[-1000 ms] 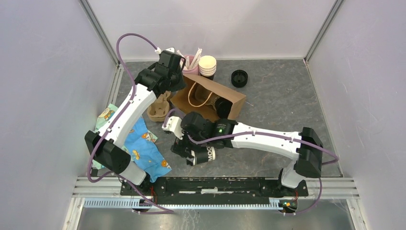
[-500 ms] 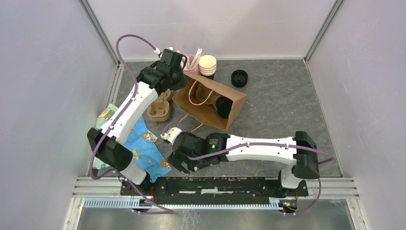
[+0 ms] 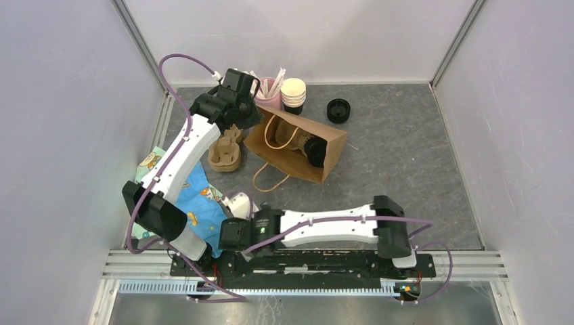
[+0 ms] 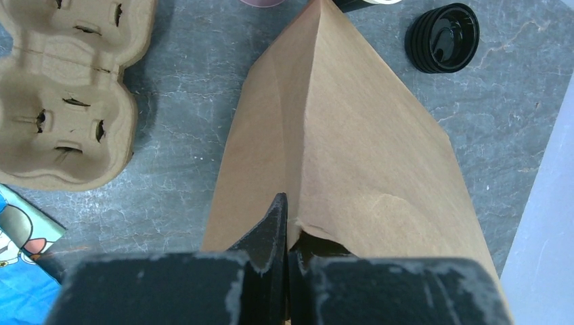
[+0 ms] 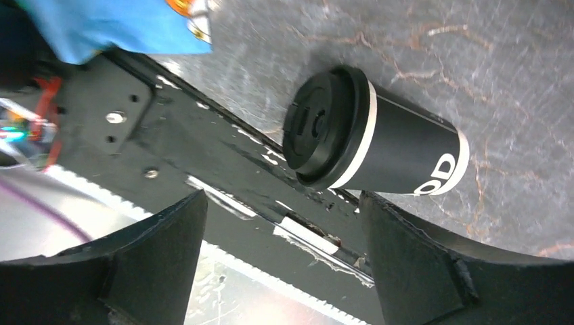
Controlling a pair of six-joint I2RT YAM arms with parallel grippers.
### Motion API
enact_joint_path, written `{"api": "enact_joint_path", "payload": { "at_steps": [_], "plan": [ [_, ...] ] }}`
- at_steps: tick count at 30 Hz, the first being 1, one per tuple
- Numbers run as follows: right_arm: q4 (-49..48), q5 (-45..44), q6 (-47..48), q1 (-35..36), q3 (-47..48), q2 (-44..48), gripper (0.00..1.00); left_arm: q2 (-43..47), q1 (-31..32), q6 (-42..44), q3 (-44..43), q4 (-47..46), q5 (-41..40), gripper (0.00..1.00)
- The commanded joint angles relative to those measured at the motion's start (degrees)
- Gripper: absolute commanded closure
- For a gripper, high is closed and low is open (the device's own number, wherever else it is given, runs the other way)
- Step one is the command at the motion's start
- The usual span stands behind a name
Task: Pack the takeout coffee
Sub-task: Place the coffee cup at the center of the board.
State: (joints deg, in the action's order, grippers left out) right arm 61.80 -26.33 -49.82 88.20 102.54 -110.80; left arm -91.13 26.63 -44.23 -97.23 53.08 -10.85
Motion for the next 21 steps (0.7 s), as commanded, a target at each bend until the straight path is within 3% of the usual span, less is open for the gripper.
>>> {"api": "enact_joint_path", "payload": {
  "at_steps": [1, 7, 10, 17, 21],
  "plan": [
    [8.1, -8.2, -8.0, 1.5, 1.5, -2.8, 0.13, 1.2, -0.3, -0.5, -2.3, -1.2, 1.1, 0.98],
    [10.0, -11.8, -8.7, 1.4, 2.9, -6.0, 0.16, 2.6, -0.2, 0.5, -2.0, -1.1, 1.0, 0.98],
    [10.0, -12.8, -9.8, 1.2, 2.1, -6.1, 0.29, 3.5, -0.3, 1.3, -1.7, -1.2, 0.1, 0.98],
    [10.0, -12.1, -8.4, -0.1, 3.1, -8.4, 0.30, 3.8, -0.3, 2.3, -1.7, -1.3, 0.1, 0.98],
    [10.0, -11.1, -8.8, -0.1, 0.9, -7.5, 0.47, 3.9, -0.4, 3.1, -1.8, -1.3, 0.3, 0.98]
  ]
}}
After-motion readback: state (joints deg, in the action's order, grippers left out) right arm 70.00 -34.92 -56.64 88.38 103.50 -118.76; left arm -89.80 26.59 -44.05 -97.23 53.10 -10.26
